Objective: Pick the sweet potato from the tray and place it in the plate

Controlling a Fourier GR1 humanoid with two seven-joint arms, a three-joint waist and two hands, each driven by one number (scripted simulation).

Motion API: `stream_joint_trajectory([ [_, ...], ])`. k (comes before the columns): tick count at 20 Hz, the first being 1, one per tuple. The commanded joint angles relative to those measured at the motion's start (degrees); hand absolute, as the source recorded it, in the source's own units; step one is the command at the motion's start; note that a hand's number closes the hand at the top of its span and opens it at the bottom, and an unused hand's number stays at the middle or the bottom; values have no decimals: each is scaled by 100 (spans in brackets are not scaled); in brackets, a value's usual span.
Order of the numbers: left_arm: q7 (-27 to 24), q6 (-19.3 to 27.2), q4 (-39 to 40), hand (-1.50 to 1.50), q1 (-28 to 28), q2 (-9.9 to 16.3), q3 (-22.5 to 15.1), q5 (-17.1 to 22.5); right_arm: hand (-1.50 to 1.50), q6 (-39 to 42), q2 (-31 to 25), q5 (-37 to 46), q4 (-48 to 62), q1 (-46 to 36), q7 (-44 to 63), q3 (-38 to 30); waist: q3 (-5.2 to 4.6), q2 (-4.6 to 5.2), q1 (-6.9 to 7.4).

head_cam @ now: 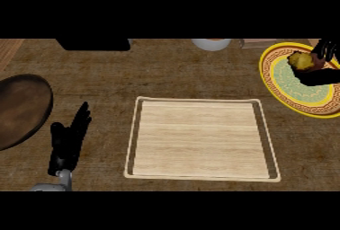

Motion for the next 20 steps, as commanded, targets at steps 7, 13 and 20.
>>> stream_joint_trajectory([
  [7, -77, -110, 210, 0, -159, -151, 64, -81, 150, -884, -390, 504, 3138, -1074, -1102, -306, 3, 49, 125],
  [13, 271, -200, 37, 0, -434, -68, 73, -87, 150, -420, -690, 763, 4453, -1603, -1304, -182, 10, 90, 219],
  [20, 49, -75, 174, 0, -463, -267, -56, -262, 150, 209, -762, 1065, 5436, -1664, -1468, 59, 18, 137, 311],
])
